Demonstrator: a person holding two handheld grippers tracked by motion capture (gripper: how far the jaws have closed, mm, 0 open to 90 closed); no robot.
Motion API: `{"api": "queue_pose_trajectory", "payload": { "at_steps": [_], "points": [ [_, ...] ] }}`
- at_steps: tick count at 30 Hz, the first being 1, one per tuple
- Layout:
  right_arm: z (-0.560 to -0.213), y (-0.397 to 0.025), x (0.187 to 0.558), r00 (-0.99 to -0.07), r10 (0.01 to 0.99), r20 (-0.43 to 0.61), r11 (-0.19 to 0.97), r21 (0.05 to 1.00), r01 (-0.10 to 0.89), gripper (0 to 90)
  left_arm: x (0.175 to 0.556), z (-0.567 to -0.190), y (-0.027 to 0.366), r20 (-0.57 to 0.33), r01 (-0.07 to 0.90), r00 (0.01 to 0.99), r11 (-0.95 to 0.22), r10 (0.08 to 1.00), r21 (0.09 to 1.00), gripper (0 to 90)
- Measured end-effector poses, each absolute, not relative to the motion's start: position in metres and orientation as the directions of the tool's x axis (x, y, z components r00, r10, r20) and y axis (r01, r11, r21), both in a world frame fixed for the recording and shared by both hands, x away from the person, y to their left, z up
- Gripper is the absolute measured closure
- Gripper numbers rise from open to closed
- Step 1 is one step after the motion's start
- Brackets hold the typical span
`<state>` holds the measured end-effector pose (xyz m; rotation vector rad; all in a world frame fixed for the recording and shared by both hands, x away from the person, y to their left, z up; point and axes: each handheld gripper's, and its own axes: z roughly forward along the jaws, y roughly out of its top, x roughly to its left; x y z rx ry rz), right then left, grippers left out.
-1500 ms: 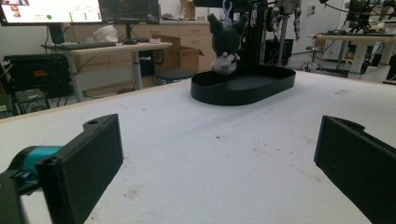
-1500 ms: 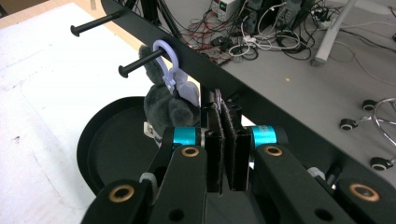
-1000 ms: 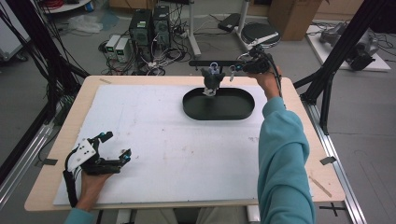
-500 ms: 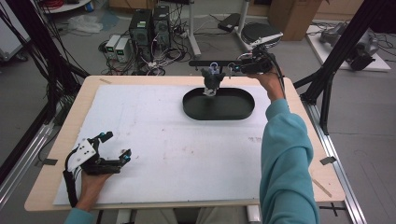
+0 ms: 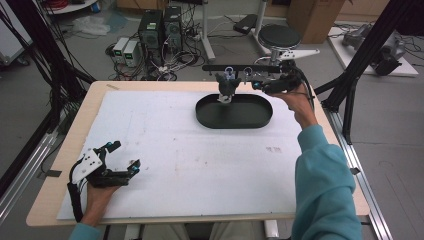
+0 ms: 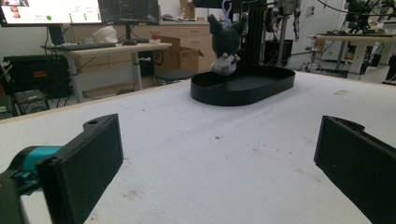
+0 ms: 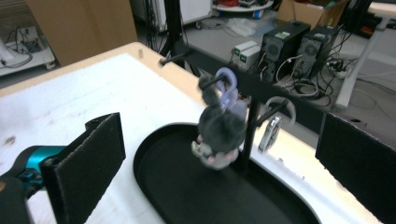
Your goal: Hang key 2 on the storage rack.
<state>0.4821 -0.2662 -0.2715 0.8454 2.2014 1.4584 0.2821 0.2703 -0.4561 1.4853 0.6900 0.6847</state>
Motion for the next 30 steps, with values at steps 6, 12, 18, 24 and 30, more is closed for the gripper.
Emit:
{"api": "queue_pose_trajectory", "payload": {
  "at_steps": [6,12,18,24,30],
  "points": [
    [-0.286,-0.273,0.443,-0.774,0.633,0.007,0.247,0.946,0.211,0.7,0.282,-0.456,0.270,0.008,0.012,0.639,-0.021,0.769,1.000,1.7],
    [-0.306,-0.281,0.400,-0.758,0.650,-0.045,0.218,0.967,0.130,0.7,0.282,-0.456,0.270,0.007,0.014,0.638,-0.021,0.770,1.000,1.7],
    [-0.341,-0.291,0.358,-0.735,0.677,-0.037,0.154,0.984,0.092,0.7,0.282,-0.456,0.271,0.007,0.013,0.639,-0.020,0.770,1.000,1.7],
    [-0.384,-0.299,0.328,-0.694,0.720,-0.032,0.126,0.988,0.085,0.6,0.282,-0.456,0.270,0.009,0.011,0.640,-0.021,0.768,1.000,1.7],
    [-0.416,-0.310,0.310,-0.664,0.748,-0.015,0.098,0.991,0.088,0.7,0.282,-0.456,0.270,0.010,0.011,0.639,-0.022,0.769,1.000,1.7]
  ]
}}
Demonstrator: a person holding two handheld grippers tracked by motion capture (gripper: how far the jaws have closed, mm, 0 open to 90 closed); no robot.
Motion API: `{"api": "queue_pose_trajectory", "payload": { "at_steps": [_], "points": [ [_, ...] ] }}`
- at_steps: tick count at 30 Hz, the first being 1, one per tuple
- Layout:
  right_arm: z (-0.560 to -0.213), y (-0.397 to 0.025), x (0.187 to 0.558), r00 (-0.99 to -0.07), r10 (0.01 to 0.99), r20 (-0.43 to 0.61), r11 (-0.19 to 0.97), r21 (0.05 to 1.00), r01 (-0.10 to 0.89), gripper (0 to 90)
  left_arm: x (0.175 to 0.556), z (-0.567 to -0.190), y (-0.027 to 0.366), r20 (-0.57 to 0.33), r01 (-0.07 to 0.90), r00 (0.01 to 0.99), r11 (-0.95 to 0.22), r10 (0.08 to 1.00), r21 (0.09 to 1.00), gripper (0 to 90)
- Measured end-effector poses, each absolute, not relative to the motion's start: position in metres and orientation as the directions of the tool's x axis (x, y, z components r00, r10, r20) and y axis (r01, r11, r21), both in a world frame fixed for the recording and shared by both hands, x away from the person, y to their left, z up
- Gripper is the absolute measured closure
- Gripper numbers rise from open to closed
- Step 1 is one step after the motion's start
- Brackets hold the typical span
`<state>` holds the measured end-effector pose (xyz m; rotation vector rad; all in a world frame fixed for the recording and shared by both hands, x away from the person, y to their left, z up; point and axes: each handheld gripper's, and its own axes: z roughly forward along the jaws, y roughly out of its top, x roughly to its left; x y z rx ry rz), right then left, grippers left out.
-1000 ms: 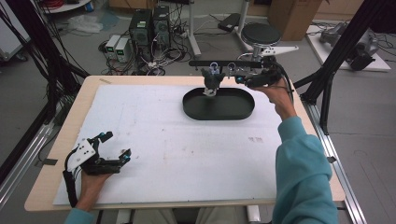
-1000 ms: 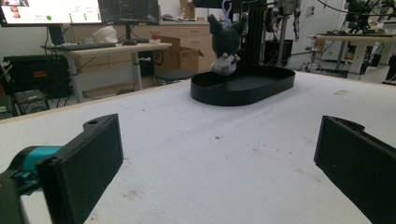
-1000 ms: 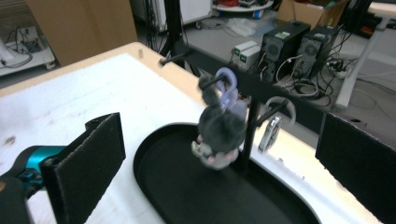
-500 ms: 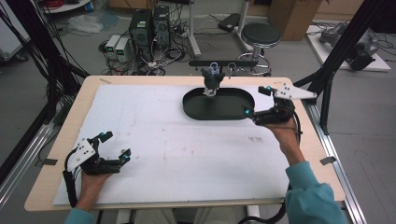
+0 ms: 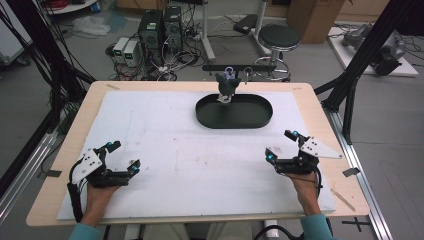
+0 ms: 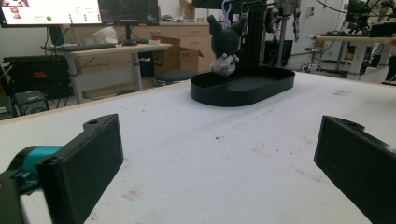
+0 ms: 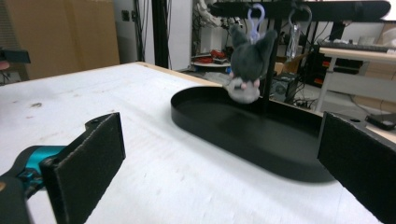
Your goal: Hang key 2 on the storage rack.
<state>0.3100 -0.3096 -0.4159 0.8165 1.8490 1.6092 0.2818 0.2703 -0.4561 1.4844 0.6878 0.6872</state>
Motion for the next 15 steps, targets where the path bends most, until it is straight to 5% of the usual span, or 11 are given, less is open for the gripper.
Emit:
{"api": "queue_pose_trajectory", "payload": {
  "at_steps": [15],
  "points": [
    [-0.455,-0.323,0.291,-0.607,0.795,-0.015,0.051,0.998,0.043,0.7,0.282,-0.456,0.271,0.010,0.010,0.636,-0.022,0.771,1.000,1.7]
  ]
}}
